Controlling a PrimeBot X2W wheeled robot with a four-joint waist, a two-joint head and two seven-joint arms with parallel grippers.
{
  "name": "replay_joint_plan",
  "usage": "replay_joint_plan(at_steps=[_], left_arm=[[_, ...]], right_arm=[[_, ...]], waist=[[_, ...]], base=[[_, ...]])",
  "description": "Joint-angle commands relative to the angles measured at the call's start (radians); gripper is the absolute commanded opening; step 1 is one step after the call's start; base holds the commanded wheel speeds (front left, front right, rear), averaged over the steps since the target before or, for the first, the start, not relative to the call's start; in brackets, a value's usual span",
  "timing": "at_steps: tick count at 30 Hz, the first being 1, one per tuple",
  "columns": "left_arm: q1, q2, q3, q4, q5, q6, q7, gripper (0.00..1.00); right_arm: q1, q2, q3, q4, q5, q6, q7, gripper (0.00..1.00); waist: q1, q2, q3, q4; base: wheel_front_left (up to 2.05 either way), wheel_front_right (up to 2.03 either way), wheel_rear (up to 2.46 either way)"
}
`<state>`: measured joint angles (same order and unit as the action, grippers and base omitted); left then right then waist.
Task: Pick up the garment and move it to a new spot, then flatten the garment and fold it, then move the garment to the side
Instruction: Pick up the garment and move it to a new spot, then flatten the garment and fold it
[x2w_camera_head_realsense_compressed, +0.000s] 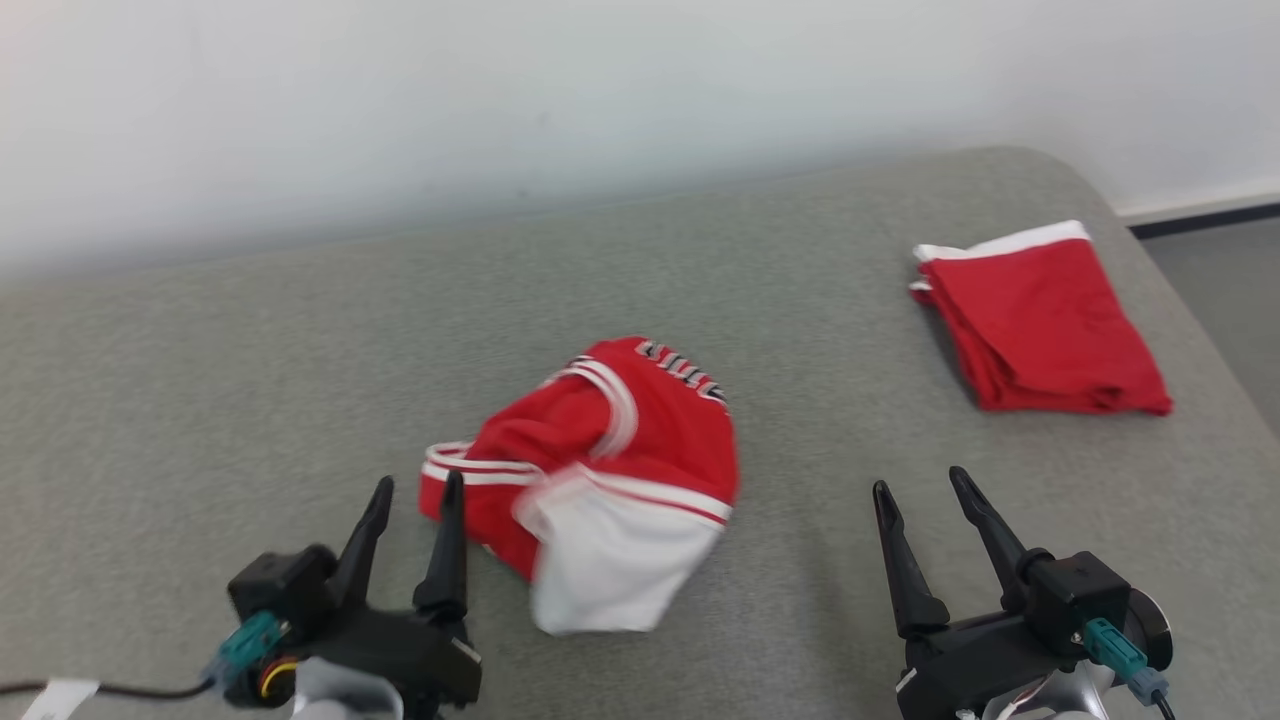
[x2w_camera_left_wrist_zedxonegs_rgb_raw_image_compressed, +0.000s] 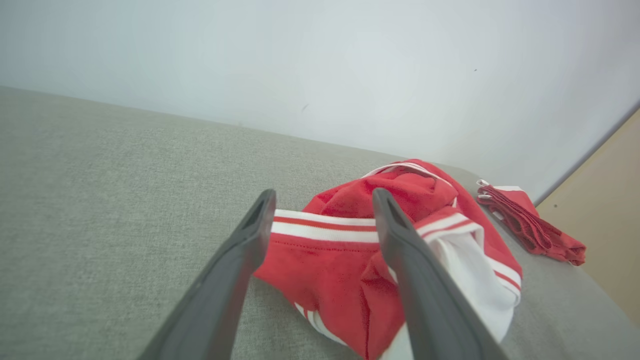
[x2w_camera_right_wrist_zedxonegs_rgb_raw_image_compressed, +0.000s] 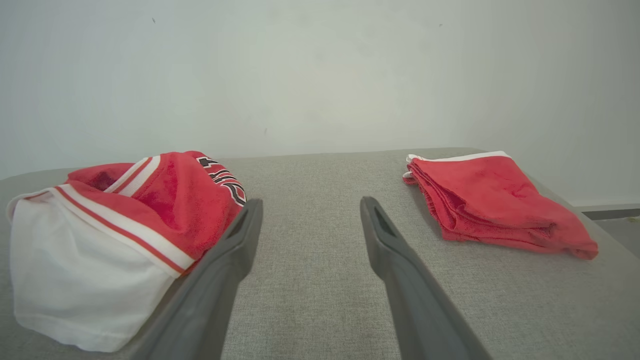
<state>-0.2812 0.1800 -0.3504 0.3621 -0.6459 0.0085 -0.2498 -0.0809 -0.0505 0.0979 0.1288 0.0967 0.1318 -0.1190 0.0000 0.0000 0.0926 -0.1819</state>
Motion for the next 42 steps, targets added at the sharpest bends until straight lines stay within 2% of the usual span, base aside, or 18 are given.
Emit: replay_joint_plan(at_steps=[1,5,10,16,20,30,42], left_arm=[[0.035,0.009,0.008,-0.020,0.018,-0.003,-0.010,1.00],[0.093,0.028,0.054,-0.091,0.054,-0.007,-0.016,1.00],[0.171,0.023,0.119,-0.168,0.102,-0.012,-0.016,1.00],[0.270,0.010,0.186,-0.252,0.207,-0.064,-0.016,1.00],[0.332,-0.001,0.231,-0.294,0.267,-0.090,-0.016,1.00],[0.437,-0.044,0.331,-0.300,0.313,-0.122,-0.017,1.00],[0.421,-0.079,0.335,-0.293,0.335,-0.139,-0.017,1.00]], right_arm=[[0.005,0.001,-0.002,0.002,0.000,-0.002,-0.002,1.00],[0.011,0.000,-0.009,0.005,-0.005,-0.002,0.000,1.00],[0.022,0.000,-0.015,0.014,-0.004,-0.002,-0.008,1.00],[0.055,0.000,-0.040,0.052,-0.015,-0.002,-0.029,1.00],[0.080,0.000,-0.051,0.079,-0.008,-0.002,-0.035,1.00],[0.099,0.000,-0.046,0.100,-0.003,-0.002,-0.030,1.00],[0.086,0.000,-0.037,0.106,0.006,-0.002,-0.034,1.00]], waist=[[0.0000,0.0000,-0.004,0.052],[0.0000,0.0000,-0.011,0.103],[0.0000,0.0000,-0.024,0.139],[0.0000,0.0000,-0.050,0.169],[0.0000,0.0000,-0.067,0.174],[0.0000,0.0000,-0.081,0.151],[0.0000,0.0000,-0.075,0.151]], base=[[0.00,0.00,0.00],[0.00,0.00,0.00],[0.00,0.00,0.00],[0.00,0.00,0.00],[0.00,0.00,0.00],[0.00,0.00,0.00],[0.00,0.00,0.00]])
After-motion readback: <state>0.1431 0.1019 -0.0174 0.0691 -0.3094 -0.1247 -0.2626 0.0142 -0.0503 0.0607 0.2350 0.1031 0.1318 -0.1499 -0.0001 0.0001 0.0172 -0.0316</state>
